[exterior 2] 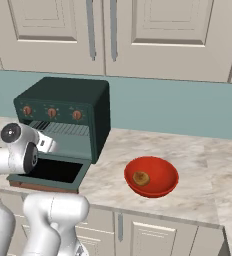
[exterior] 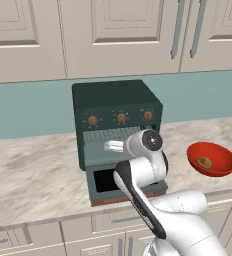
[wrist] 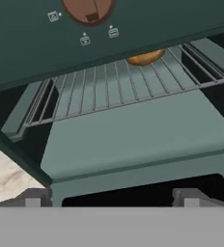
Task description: Pick up the heated bread from the toaster oven and place it in the bowl. Then move the bread bowl to the dining counter.
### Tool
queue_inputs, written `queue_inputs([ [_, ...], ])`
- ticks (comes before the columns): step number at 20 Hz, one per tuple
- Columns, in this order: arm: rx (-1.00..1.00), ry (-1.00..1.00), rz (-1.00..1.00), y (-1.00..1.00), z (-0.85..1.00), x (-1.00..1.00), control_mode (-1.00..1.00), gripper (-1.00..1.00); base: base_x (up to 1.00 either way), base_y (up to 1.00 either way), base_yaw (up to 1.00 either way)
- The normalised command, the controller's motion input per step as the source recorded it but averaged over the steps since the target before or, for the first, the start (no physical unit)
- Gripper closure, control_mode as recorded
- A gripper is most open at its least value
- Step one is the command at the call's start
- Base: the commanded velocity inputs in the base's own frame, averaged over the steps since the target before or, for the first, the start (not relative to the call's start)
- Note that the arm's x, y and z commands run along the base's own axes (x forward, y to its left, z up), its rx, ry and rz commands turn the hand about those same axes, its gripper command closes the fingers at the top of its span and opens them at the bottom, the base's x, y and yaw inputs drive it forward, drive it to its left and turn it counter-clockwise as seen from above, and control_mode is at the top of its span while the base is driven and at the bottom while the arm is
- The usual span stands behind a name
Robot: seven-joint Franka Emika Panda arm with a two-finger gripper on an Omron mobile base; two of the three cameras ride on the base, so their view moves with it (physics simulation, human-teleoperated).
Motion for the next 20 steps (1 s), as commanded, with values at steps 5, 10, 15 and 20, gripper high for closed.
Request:
queue_inputs([
  [5,-0.03,-0.08,0.0,0.0,0.01,0.0,-1.0,-1.0,0.0,0.0,0.0],
  [10,-0.08,-0.15,0.0,0.0,0.0,0.0,-1.0,-1.0,0.0,0.0,0.0],
  [15,-0.11,-0.14,0.0,0.04,0.16,0.0,-1.0,-1.0,0.0,0.0,0.0],
  [20,-0.09,-0.08,-0.01,0.04,0.17,0.0,-1.0,-1.0,0.0,0.0,0.0],
])
